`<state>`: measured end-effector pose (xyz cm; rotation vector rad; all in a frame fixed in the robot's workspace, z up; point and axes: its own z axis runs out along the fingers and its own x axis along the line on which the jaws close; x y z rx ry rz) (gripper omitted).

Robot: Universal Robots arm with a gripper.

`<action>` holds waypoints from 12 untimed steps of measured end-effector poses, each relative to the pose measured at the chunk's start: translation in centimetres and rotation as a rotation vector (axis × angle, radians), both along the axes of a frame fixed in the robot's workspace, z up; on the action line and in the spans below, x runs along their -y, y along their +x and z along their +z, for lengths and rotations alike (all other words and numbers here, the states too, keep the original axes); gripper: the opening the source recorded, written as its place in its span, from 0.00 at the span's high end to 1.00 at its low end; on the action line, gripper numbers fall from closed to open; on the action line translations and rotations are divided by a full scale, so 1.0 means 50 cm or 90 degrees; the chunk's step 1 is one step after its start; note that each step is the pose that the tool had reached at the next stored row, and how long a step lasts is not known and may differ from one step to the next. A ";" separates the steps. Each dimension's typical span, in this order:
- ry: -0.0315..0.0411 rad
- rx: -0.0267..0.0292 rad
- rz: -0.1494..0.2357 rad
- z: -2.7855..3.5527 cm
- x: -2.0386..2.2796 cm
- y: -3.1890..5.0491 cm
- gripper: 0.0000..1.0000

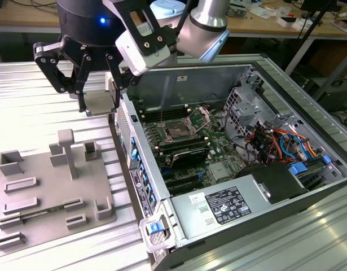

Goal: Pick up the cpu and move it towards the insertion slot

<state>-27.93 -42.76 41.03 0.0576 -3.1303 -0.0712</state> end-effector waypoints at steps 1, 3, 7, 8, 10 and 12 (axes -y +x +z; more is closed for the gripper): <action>0.0000 0.0000 0.000 0.000 0.0000 0.001 0.45; 0.0000 0.0000 0.000 0.000 0.0000 0.004 0.45; 0.0000 0.0000 0.000 0.000 0.0000 0.009 0.45; 0.0000 0.0000 0.000 0.000 0.0000 0.010 0.45; 0.0000 0.0000 0.000 0.000 0.0000 0.012 0.45; 0.0000 0.0000 0.000 0.000 0.0000 0.014 0.45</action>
